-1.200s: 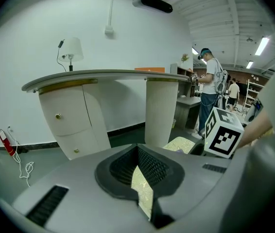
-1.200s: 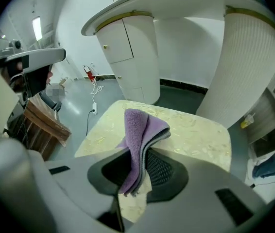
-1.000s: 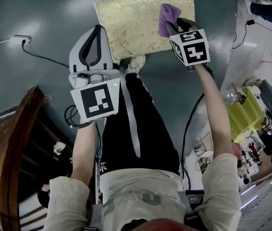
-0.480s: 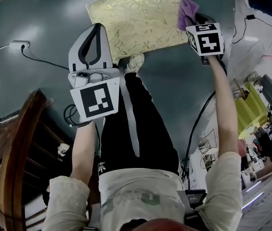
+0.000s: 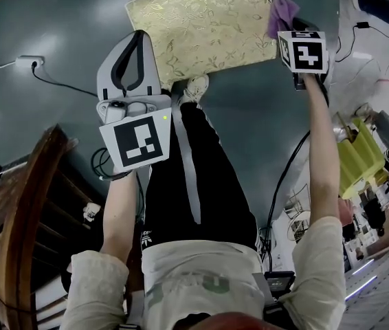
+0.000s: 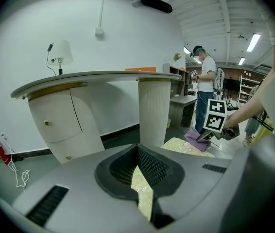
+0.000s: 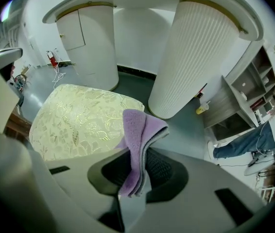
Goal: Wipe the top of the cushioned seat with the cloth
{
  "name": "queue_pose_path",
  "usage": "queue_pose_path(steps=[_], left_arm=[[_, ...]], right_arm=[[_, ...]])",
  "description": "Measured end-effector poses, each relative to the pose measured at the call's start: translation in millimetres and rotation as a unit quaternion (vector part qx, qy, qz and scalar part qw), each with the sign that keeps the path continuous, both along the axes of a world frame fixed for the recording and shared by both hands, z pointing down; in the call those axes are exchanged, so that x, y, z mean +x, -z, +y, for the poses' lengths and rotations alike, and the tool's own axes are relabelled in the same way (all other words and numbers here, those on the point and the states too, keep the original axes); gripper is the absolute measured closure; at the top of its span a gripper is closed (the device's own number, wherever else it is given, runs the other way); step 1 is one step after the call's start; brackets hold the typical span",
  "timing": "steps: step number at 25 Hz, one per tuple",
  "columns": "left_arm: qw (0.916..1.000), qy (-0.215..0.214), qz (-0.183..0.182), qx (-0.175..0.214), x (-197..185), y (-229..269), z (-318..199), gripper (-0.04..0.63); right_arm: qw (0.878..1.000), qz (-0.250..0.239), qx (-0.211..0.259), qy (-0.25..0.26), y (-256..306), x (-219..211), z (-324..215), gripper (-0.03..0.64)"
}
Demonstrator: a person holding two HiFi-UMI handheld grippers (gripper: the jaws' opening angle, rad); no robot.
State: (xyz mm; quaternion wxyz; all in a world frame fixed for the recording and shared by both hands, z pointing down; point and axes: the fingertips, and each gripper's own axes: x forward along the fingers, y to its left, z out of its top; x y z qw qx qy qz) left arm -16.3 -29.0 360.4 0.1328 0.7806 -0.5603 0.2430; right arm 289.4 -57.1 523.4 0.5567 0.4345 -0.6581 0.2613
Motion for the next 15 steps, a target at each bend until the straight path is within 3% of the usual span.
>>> queue_pose_path(steps=[8,11,15], left_arm=[[1.0000,-0.001,-0.003,0.001,-1,-1,5,0.589],[1.0000,0.006,-0.002,-0.001,-5,1,7,0.589],[0.9998,0.017,-0.006,0.003,-18,2,6,0.589]], right_arm=[[1.000,0.000,0.003,-0.003,3,-1,1,0.531],[0.999,-0.036,0.023,-0.009,27,-17,-1,0.529],[0.990,-0.113,0.085,0.004,93,-73,-4,0.531]])
